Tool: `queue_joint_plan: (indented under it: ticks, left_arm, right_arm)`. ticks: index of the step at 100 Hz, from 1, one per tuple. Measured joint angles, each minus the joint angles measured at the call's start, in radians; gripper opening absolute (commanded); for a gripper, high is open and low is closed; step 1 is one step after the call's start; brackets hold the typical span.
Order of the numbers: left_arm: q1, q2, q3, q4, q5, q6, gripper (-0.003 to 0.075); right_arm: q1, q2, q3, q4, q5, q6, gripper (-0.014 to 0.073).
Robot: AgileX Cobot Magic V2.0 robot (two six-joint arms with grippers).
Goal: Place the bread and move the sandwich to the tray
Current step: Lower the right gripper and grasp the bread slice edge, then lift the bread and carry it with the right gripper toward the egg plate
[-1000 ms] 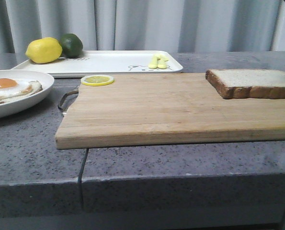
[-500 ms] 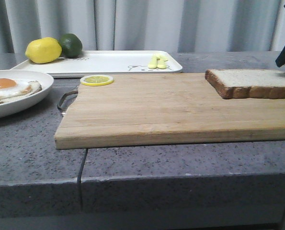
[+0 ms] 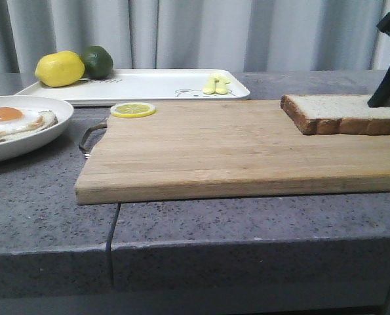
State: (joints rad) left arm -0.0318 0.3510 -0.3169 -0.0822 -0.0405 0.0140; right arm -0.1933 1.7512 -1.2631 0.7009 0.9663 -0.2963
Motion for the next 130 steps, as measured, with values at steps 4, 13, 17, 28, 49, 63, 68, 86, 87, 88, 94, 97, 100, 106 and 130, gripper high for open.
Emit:
queue_joint_plan:
  ticks: [4,13,17,28,49,63,68,86,87,88,94,97,100,106,130]
  left_arm:
    - [0.0,0.0,0.0,0.0,0.0,0.0,-0.002]
    - [0.0,0.0,0.0,0.0,0.0,0.0,-0.002]
    - [0.0,0.0,0.0,0.0,0.0,0.0,-0.002]
    - [0.0,0.0,0.0,0.0,0.0,0.0,-0.002]
    - [0.0,0.0,0.0,0.0,0.0,0.0,-0.002]
    - [0.0,0.0,0.0,0.0,0.0,0.0,-0.002]
    - [0.0,0.0,0.0,0.0,0.0,0.0,-0.002]
    - [0.0,0.0,0.0,0.0,0.0,0.0,-0.002]
    - [0.0,0.0,0.0,0.0,0.0,0.0,-0.002]
    - [0.0,0.0,0.0,0.0,0.0,0.0,-0.002]
    - [0.0,0.0,0.0,0.0,-0.001,0.0,-0.002]
    - [0.0,0.0,0.0,0.0,-0.001,0.0,-0.002]
    - [0.0,0.0,0.0,0.0,-0.001,0.0,-0.002]
    - [0.0,0.0,0.0,0.0,-0.001,0.0,-0.002]
    - [0.0,0.0,0.0,-0.004,-0.001,0.0,-0.002]
  right_arm:
    - [-0.002,0.0,-0.003,0.002,0.0,0.0,-0.0052]
    - [-0.004,0.0,-0.003,0.005,0.004,0.0,-0.0061]
    - [-0.004,0.0,-0.003,0.007,0.006,0.0,-0.0062]
    - [-0.004,0.0,-0.018,0.004,0.024,-0.003,-0.0062]
    - [-0.004,-0.029,-0.085,0.018,0.082,-0.002,-0.0062]
    - [0.01,-0.078,-0.132,0.11,0.092,-0.019,-0.0062]
    - [0.023,-0.086,-0.14,0.145,0.094,-0.032,-0.0062]
    - [0.143,-0.087,-0.145,0.225,0.082,-0.053,-0.0062]
    - [0.15,-0.087,-0.145,0.225,0.078,-0.053,-0.0062]
    - [0.163,-0.087,-0.145,0.231,0.075,-0.053,-0.0062]
    - [0.221,-0.087,-0.145,0.245,0.043,-0.053,-0.0062]
    - [0.26,-0.087,-0.145,0.256,0.024,-0.053,-0.0062]
    - [0.291,-0.087,-0.145,0.265,0.003,-0.053,-0.0062]
    - [0.361,-0.087,-0.145,0.296,-0.048,-0.053,-0.0062]
    - [0.59,-0.004,-0.145,0.456,-0.221,-0.065,-0.0062]
